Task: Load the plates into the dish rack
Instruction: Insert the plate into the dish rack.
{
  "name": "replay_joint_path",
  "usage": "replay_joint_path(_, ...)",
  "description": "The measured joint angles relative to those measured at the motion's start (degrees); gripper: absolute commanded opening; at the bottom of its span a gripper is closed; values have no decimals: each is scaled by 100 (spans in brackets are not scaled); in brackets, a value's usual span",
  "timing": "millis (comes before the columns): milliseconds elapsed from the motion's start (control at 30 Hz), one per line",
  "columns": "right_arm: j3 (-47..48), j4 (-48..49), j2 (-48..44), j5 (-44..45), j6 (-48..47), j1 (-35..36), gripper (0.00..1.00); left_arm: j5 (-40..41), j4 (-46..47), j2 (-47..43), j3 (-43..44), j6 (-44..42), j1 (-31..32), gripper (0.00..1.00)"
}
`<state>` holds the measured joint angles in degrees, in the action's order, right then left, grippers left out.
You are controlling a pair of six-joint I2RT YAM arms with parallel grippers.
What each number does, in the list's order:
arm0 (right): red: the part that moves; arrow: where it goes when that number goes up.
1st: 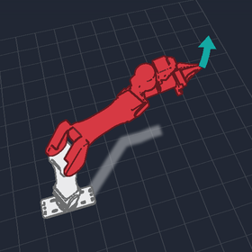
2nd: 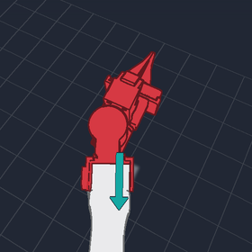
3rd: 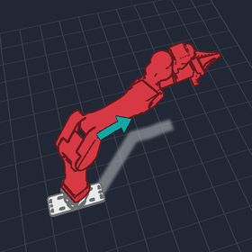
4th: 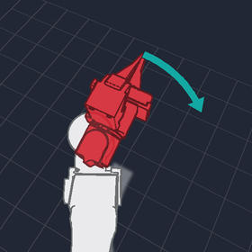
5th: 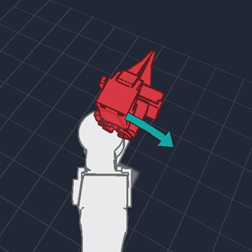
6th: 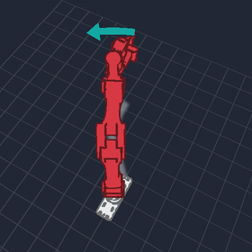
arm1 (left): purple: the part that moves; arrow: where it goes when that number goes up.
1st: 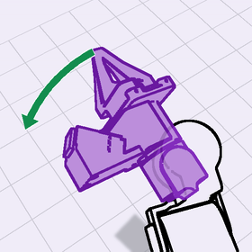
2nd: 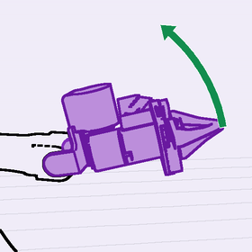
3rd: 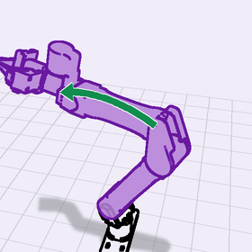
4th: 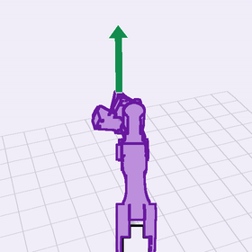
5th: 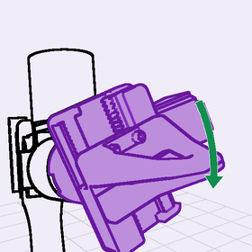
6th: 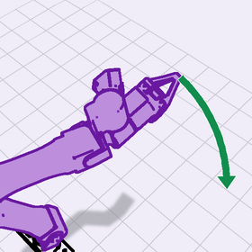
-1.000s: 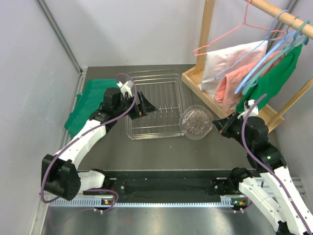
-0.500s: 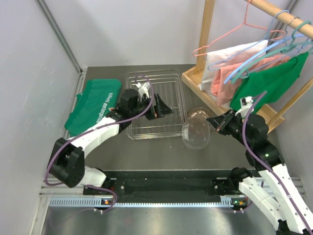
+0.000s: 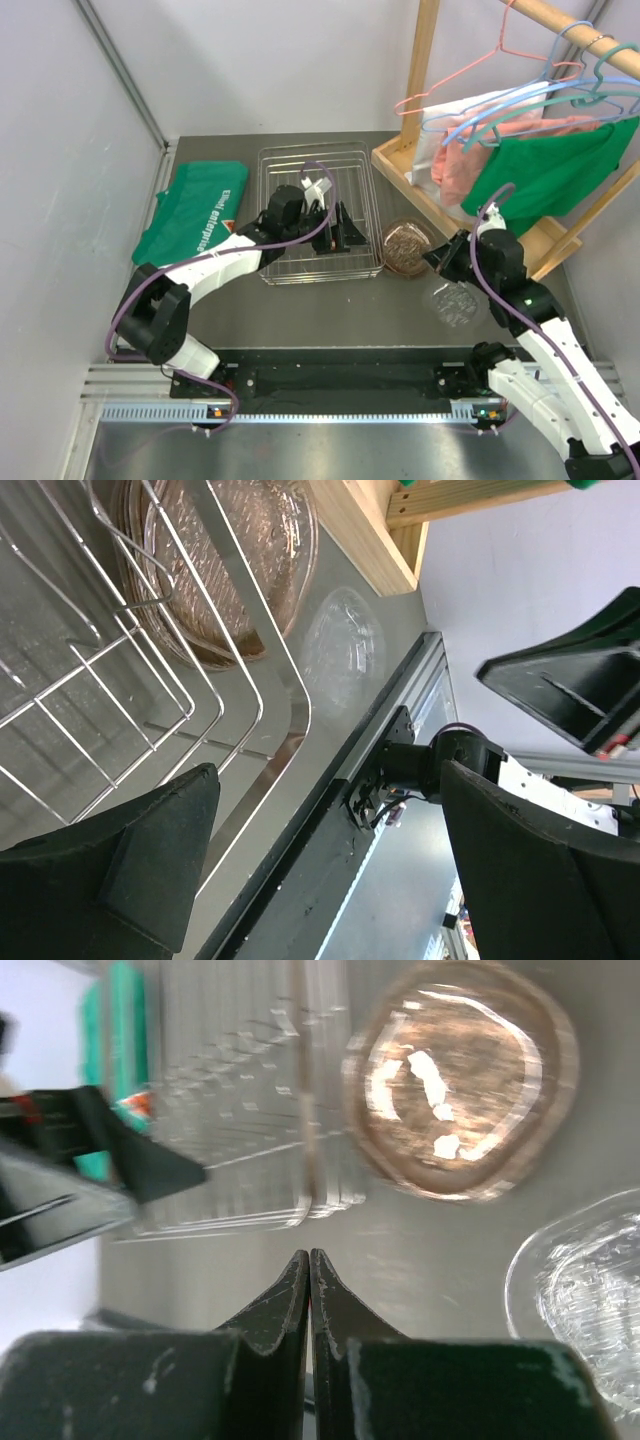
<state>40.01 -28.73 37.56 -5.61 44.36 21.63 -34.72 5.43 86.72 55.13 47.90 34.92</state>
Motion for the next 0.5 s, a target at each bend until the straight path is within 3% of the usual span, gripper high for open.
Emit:
replay_joint_path(33,0,-131,-20,122,-35,0,2,-9,0,-2,13,-13,0,95)
replay_joint_path(133,2,-656,-81,603,-144,0,31,-20,-66,-11,13,-48,2,95)
replay_joint_path(200,15,-1095,-72,951,-208,0,60,-20,-140,-24,13,-90,0,95)
replay_joint_path(367,31,-2122,63,1593,-70,-94,65,-15,-315,-116,13,-197,2,95)
replay_joint_path(400,79,-2347,129,1633,-15,-214,78,-11,-369,-142,13,-240,2,95)
replay_joint_path(433,133,-2492,201,1650,26,-387,82,-2,-424,-170,13,-286,2,95)
replay_joint_path(500,177,-2529,367,1510,20,-955,83,31,-562,-216,17,-391,2,95)
